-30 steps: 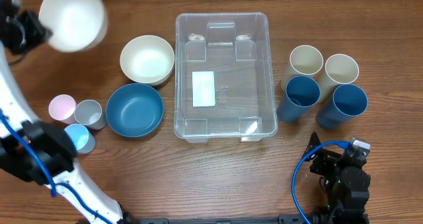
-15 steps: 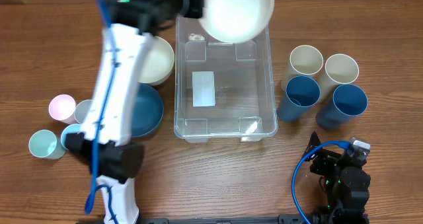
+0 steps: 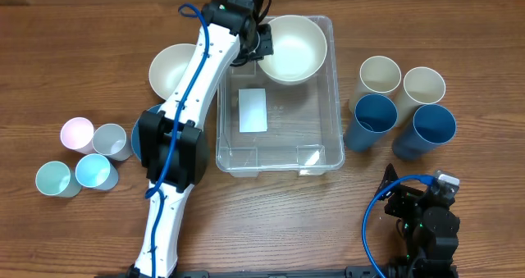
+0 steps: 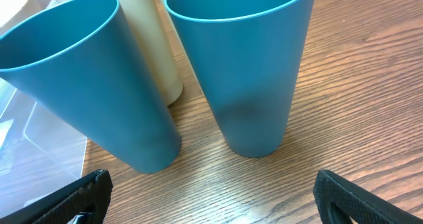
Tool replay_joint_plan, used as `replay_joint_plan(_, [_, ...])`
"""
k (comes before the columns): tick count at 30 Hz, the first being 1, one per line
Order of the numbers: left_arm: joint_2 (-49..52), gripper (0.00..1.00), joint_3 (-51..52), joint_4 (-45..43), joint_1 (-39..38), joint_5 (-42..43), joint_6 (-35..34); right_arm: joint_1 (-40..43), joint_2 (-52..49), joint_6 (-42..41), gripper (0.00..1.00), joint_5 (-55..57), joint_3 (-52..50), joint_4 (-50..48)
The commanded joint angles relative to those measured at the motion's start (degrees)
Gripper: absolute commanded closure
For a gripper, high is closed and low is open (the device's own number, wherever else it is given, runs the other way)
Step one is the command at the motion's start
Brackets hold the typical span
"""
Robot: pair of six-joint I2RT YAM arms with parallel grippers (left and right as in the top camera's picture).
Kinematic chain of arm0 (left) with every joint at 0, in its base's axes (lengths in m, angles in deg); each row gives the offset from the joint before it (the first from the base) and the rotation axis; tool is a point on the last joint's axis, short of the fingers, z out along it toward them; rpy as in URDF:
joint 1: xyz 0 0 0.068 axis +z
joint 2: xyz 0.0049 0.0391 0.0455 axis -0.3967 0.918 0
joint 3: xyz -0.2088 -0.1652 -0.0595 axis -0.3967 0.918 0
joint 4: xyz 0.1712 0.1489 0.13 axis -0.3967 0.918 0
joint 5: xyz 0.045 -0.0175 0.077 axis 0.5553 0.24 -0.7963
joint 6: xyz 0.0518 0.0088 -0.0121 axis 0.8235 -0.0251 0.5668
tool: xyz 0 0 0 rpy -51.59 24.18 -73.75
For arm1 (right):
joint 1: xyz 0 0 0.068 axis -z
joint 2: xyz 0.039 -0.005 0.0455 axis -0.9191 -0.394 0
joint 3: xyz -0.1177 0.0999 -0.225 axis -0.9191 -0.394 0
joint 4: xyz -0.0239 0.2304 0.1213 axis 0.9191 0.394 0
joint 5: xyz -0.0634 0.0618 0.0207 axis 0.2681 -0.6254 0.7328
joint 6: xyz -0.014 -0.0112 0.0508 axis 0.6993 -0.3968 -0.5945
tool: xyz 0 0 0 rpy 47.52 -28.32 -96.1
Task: Pack container
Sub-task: 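Carry the cream bowl into the clear bin and release it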
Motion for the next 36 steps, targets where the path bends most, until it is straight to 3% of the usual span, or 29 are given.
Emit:
replay_joint_plan(1, [1.9, 0.96, -0.3, -0.3, 0.3, -1.9, -3.3, 0.2, 0.6, -0.3, 0.00, 0.3, -0.9, 0.3])
replay_joint_plan(11, [3.1, 0.95, -0.2, 2.3, 0.6, -3.8, -4.0, 0.2, 0.6, -0.3, 0.00, 0.3, -0.9, 0.3])
replay_joint_plan(15, [3.1, 0.81, -0.2, 1.9, 0.6, -3.1, -4.0, 0.2, 0.6, -0.3, 0.00, 0.3, -0.9, 0.3])
replay_joint_plan(17, [3.1, 0.67, -0.7, 1.4, 0.7, -0.9, -3.5, 0.2, 0.6, -0.3, 0.00, 0.3, -0.9, 0.3])
replay_joint_plan(22, [2.6, 0.47, -7.7, 3.3, 1.9, 11.0, -3.3, 0.2, 0.6, -0.3, 0.00, 0.3, -0.9, 0.3])
replay_joint_plan(26, [1.1, 0.45, -15.7, 8.2, 3.7, 13.3, -2.8, 0.2, 0.6, -0.3, 0.00, 0.3, -0.9, 0.3])
replay_joint_plan(30, [-2.1, 0.41, -23.1, 15.9, 6.6, 13.3, 2.3, 0.2, 0.6, -0.3, 0.00, 0.3, -0.9, 0.3])
replay_joint_plan(36, [-6.4, 0.29, -26.5, 25.2, 14.5, 5.0, 7.5, 0.2, 0.6, -0.3, 0.00, 0.3, -0.9, 0.3])
